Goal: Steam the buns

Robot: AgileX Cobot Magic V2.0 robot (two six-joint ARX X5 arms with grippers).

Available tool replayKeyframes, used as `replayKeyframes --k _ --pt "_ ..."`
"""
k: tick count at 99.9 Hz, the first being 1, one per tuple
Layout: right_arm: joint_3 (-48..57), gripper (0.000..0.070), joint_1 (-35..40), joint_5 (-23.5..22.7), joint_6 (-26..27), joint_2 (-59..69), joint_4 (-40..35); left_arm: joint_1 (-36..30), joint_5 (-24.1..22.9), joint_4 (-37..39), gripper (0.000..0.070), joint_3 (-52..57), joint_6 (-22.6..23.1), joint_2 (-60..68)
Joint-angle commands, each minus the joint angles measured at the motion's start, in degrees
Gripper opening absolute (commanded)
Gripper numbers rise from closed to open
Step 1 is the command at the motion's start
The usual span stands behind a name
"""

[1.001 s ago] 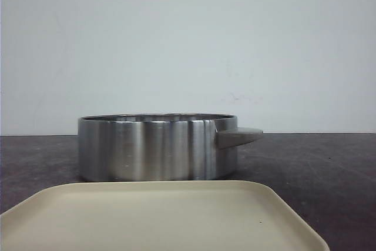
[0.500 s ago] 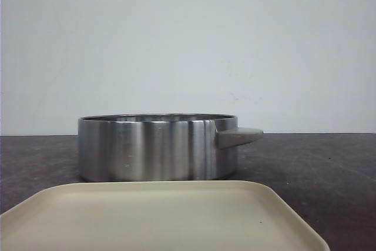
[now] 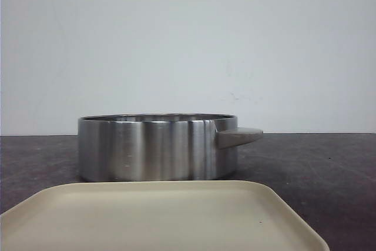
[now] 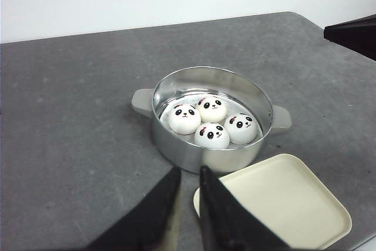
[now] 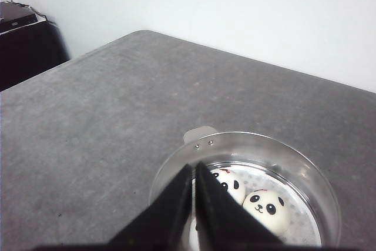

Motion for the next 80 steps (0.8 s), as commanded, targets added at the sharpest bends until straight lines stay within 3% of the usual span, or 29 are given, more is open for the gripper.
replayKeyframes --k 1,44,65,80 --pt "0.6 0.0007 0.7 0.1 0.6 0.1 0.7 -0.3 0.2 0.6 0.0016 0.9 -0.1 -0.1" --pt "0.6 0.0007 0.7 -0.1 0.5 -3.2 0.4 -0.3 0.2 0.6 0.0016 0.9 -0.1 -0.1" --pt "0.5 0.0007 -2.7 -0.1 0.6 -14.9 -11.2 -0.3 0.2 0.6 0.0016 0.9 -0.1 -0.1" --pt "0.2 0.0007 -12.3 -1.3 -3.3 -23.7 -23.0 -0.3 0.2 0.6 0.0016 0.9 -0.1 -0.1"
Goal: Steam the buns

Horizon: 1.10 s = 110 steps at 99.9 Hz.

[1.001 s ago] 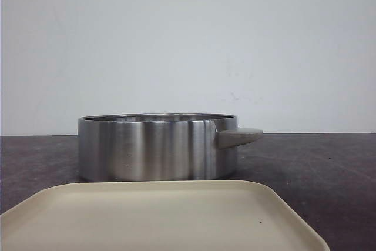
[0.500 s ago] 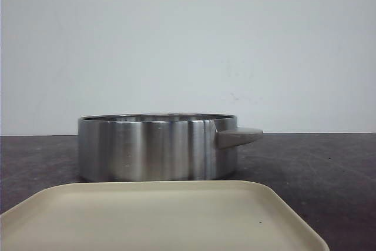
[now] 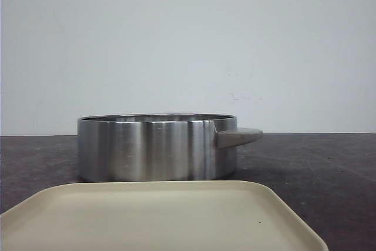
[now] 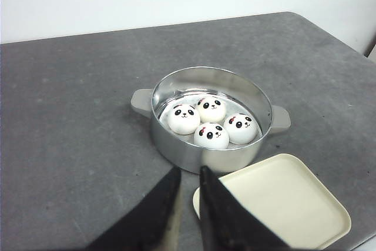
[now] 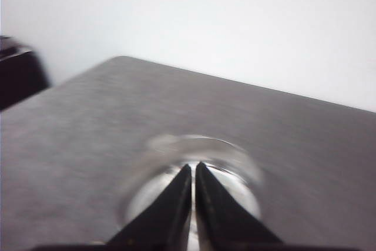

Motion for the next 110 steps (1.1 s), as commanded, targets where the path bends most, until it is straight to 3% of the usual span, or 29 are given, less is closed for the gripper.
replayKeyframes --k 1,13,25,37,45,65,76,103,110 --pt "0.1 0.0007 -4.7 -1.2 -2.9 -2.6 -4.3 -0.3 0.2 0.6 0.0016 0.9 -0.1 -0.1" --pt "-4.2 0.0007 -17.4 -6.3 -4.2 -7.7 -2.7 -0.3 0.2 0.6 0.0016 0.9 -0.1 -0.1" --pt "-14.2 0.0007 -29.4 -12.2 -4.2 -13.8 7.2 -0.3 0.2 0.6 0.0016 0.9 -0.1 -0.1" --pt "-27.1 0.0007 -37.5 -13.1 -1.5 -22.0 19.9 -0.3 0.2 0.6 0.0016 0.9 -0.1 -0.1" --pt "-34.9 0.0007 -40.4 -13.1 1.7 -27.6 24.5 -0.3 0.2 0.6 0.0016 0.9 -0.1 -0.1" --pt "-50.4 0.0007 -42.8 -13.3 7.6 -39.9 25.2 -0.3 0.2 0.6 0.0016 0.9 -0.1 -0.1" --pt "-55.0 0.0007 -42.9 -16.4 8.8 -41.0 26.2 -0.3 0.1 0.6 0.0016 0.9 -0.1 -0.1" --pt "-55.0 0.0007 -44.7 -17.1 6.4 -41.0 16.2 -0.3 0.2 0.6 0.0016 0.9 -0.1 -0.1" --pt "-55.0 0.0007 -44.6 -16.7 3.0 -41.0 15.4 -0.3 0.2 0.6 0.0016 0.9 -0.1 -0.1"
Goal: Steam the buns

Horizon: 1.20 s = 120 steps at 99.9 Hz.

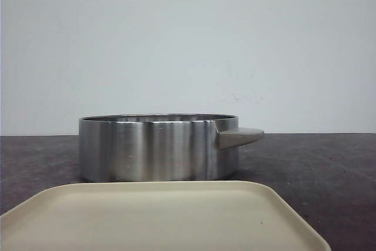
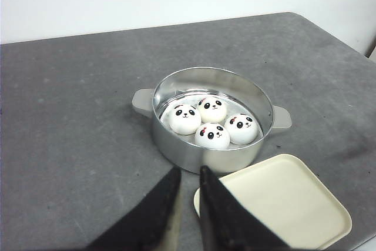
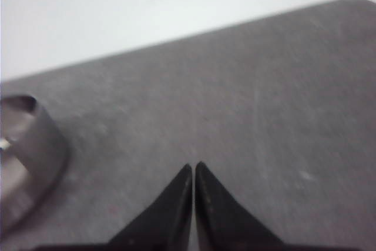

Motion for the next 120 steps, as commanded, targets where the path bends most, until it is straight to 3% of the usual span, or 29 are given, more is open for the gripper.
replayKeyframes --k 1,9,19,120 --pt "-0.2 0.0007 0.2 0.4 -4.7 -0.1 -0.5 -0.3 0.1 0.6 0.0016 0.9 -0.1 0.0" --pt "-0.2 0.0007 0.1 0.4 -10.4 -0.1 -0.5 -0.3 0.1 0.6 0.0016 0.9 -0.1 0.0" --pt "-0.2 0.0007 0.2 0.4 -13.6 -0.1 -0.5 -0.3 0.1 0.6 0.0016 0.9 -0.1 0.0" --pt "-0.2 0.0007 0.3 0.6 -13.1 -0.1 0.8 -0.3 0.1 0.6 0.0016 0.9 -0.1 0.0"
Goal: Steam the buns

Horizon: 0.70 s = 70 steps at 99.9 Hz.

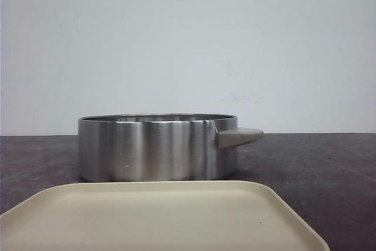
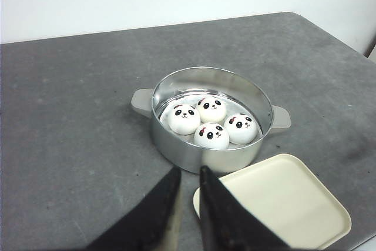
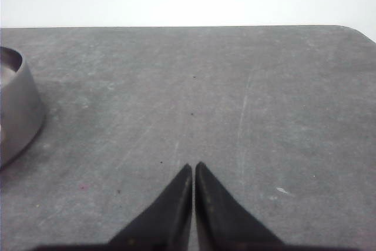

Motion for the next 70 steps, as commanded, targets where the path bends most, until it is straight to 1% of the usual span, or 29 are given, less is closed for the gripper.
replayKeyframes --k 1,48,53,59,70 --pt "-0.2 0.0007 0.1 0.0 -0.5 0.0 0.7 -0.3 0.1 0.6 0.0016 0.9 -0.1 0.0" --pt "-0.2 0.0007 0.1 0.0 -0.5 0.0 0.7 0.3 0.0 0.4 0.0016 0.9 0.3 -0.1" --pt "-0.2 0.0007 0.1 0.0 -0.5 0.0 0.7 0.9 -0.1 2.1 0.0016 0.4 0.7 -0.3" --pt "-0.2 0.0007 0.1 0.0 -0.5 0.0 0.7 1.8 0.2 5.2 0.0016 -0.9 2.4 -0.5" --pt "-0.2 0.0007 0.1 0.0 -0.5 0.0 0.7 4.1 0.2 14.1 0.0016 -6.4 6.0 -1.7"
